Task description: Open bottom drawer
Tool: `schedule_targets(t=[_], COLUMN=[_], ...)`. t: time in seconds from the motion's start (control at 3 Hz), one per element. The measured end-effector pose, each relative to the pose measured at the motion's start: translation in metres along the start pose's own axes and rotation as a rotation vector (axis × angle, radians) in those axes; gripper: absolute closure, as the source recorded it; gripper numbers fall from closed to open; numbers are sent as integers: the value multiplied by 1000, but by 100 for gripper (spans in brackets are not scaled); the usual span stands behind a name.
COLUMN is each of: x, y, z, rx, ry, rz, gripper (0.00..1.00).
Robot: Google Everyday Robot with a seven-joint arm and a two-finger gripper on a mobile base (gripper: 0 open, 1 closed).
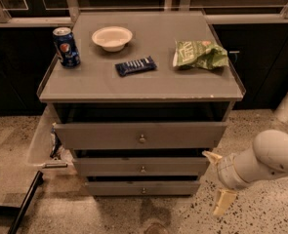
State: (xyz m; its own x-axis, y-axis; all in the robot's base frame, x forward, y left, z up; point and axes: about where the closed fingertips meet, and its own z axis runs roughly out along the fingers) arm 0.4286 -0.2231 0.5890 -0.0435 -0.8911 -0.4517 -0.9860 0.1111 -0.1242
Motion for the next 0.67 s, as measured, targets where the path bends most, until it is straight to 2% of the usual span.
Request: schedule_targets(t=[0.33,0.67], x=[30,50], y=[12,18], z=[46,82], rx=[-10,1], ry=[-15,-49], rz=[43,25], gripper=[0,0])
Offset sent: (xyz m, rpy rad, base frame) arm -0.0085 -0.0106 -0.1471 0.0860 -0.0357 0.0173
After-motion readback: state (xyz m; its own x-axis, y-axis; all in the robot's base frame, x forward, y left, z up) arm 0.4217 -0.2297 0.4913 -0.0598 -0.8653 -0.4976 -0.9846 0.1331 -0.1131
